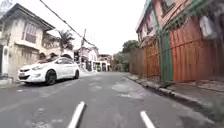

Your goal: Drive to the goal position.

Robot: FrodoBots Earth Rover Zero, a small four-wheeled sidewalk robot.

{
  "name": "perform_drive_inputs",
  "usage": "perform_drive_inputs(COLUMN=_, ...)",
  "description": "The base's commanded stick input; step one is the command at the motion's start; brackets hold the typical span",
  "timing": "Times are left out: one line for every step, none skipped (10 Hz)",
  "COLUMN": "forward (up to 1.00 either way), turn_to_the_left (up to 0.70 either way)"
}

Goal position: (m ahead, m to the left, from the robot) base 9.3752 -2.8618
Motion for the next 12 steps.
perform_drive_inputs(forward=1.0, turn_to_the_left=0.0)
perform_drive_inputs(forward=1.0, turn_to_the_left=0.0)
perform_drive_inputs(forward=1.0, turn_to_the_left=0.0)
perform_drive_inputs(forward=1.0, turn_to_the_left=0.0)
perform_drive_inputs(forward=1.0, turn_to_the_left=0.0)
perform_drive_inputs(forward=1.0, turn_to_the_left=0.0)
perform_drive_inputs(forward=1.0, turn_to_the_left=0.0)
perform_drive_inputs(forward=1.0, turn_to_the_left=0.0)
perform_drive_inputs(forward=1.0, turn_to_the_left=0.0)
perform_drive_inputs(forward=1.0, turn_to_the_left=0.0)
perform_drive_inputs(forward=1.0, turn_to_the_left=0.0)
perform_drive_inputs(forward=1.0, turn_to_the_left=-0.2)
